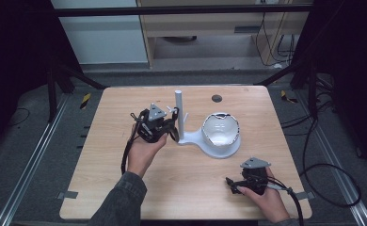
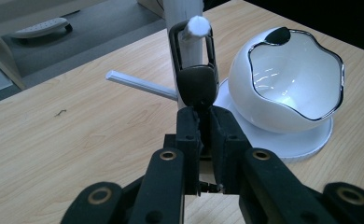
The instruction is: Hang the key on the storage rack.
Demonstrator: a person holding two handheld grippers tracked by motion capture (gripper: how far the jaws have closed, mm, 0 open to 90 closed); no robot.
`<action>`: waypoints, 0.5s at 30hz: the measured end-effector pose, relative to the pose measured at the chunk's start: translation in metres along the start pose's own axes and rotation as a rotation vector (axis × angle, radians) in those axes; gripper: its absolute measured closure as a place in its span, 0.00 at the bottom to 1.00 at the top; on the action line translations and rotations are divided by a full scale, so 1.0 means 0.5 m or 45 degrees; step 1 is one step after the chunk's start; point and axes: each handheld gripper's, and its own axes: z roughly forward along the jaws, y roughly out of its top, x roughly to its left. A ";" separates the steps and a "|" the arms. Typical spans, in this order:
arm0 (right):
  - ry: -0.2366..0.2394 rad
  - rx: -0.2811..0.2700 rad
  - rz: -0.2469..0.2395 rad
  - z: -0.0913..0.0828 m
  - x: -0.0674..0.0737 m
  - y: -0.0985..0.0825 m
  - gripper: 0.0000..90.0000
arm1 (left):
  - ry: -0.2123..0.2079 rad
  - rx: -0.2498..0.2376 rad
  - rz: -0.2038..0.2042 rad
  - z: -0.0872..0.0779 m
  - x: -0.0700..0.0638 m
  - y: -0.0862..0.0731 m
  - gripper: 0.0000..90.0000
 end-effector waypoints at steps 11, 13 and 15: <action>-0.001 0.000 -0.002 0.000 0.000 0.000 0.01 | -0.006 -0.014 -0.016 0.000 0.003 -0.001 0.90; -0.001 0.000 -0.001 0.000 0.000 0.000 0.01 | -0.006 -0.012 -0.017 0.000 0.003 -0.003 0.90; -0.001 0.000 -0.001 0.000 0.000 0.000 0.01 | -0.002 -0.014 -0.018 0.000 0.003 -0.005 0.89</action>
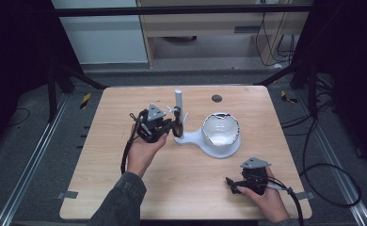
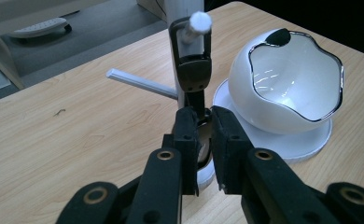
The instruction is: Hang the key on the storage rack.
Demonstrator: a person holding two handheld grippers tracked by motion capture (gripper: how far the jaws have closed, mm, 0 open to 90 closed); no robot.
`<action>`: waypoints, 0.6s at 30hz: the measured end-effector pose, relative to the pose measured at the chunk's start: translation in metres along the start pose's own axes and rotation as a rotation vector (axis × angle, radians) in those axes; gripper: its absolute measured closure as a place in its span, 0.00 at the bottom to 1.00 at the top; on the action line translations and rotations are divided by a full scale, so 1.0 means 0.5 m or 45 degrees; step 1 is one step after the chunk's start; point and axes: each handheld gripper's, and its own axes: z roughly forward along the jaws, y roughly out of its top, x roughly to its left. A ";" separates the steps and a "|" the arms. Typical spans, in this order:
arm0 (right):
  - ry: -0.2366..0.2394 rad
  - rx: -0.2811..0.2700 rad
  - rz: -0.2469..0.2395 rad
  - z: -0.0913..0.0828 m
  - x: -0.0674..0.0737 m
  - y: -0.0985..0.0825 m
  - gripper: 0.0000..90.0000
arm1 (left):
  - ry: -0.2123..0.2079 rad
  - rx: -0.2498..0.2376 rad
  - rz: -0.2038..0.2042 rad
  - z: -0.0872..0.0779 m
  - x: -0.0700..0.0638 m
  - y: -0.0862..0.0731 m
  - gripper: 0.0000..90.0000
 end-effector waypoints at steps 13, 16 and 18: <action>0.001 0.000 0.002 0.000 0.000 0.000 0.01 | 0.005 0.009 0.001 -0.005 -0.001 -0.004 0.85; 0.000 0.000 0.002 0.000 0.000 0.000 0.01 | 0.006 0.014 0.005 -0.009 -0.002 -0.005 0.84; 0.000 0.000 0.001 0.000 0.000 0.000 0.01 | 0.007 0.009 0.000 -0.012 -0.003 -0.005 0.82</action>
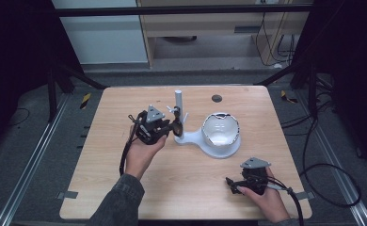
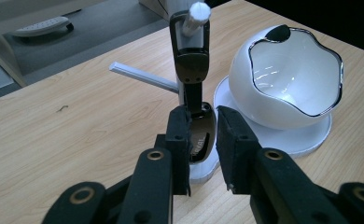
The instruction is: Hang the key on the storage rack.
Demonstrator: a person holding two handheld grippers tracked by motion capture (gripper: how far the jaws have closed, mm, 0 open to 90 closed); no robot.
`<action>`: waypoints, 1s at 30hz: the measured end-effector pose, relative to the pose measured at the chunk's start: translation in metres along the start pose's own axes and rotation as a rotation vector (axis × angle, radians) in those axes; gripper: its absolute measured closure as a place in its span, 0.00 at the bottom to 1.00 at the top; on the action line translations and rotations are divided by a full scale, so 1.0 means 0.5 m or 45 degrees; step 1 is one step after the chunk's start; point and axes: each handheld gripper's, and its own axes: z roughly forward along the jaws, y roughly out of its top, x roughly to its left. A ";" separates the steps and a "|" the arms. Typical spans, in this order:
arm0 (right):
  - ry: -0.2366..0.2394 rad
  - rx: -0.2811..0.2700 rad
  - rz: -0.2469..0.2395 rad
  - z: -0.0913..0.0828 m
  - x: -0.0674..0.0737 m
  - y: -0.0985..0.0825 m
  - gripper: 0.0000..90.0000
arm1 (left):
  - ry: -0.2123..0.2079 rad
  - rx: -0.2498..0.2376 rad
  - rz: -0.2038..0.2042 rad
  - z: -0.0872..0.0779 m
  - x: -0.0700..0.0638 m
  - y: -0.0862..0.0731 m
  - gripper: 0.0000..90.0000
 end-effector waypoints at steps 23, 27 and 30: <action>-0.003 -0.002 -0.013 0.001 -0.001 0.000 0.01 | 0.017 -0.012 0.044 -0.014 -0.026 -0.005 0.38; -0.004 -0.002 -0.014 0.001 -0.001 0.000 0.01 | 0.028 -0.035 0.019 -0.014 -0.029 -0.011 0.18; -0.004 -0.002 -0.013 0.001 -0.001 0.000 0.01 | -0.005 -0.042 0.016 -0.015 -0.028 -0.016 0.12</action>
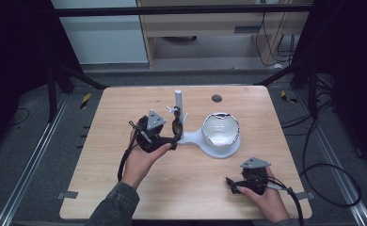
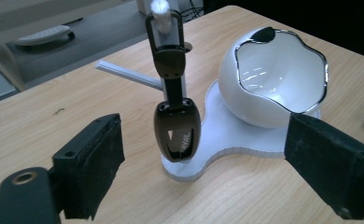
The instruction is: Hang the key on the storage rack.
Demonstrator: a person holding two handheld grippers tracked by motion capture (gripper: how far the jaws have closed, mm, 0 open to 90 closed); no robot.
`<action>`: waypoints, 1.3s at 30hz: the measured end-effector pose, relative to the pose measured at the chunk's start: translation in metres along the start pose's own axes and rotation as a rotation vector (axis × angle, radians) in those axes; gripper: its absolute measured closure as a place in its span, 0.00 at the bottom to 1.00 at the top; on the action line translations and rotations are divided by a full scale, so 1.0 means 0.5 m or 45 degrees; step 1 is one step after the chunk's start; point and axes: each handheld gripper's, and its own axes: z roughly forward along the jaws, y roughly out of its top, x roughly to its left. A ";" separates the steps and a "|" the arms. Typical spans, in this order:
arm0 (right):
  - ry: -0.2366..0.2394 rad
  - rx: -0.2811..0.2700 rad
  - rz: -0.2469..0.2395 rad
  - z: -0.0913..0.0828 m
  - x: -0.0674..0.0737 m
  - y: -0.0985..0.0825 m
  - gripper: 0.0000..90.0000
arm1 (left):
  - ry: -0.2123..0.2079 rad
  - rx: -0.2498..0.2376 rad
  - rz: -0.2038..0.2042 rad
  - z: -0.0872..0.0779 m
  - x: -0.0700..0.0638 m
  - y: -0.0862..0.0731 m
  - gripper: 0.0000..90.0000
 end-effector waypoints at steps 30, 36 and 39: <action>0.002 0.002 0.015 -0.001 0.002 0.000 0.01 | -0.093 0.155 0.009 -0.044 0.013 -0.188 0.05; 0.002 0.002 0.015 -0.001 0.002 0.000 0.01 | -0.053 0.237 0.017 -0.048 0.029 -0.235 0.05; 0.002 0.001 0.013 -0.001 0.001 0.000 0.01 | -0.037 0.276 0.018 -0.051 0.038 -0.257 0.05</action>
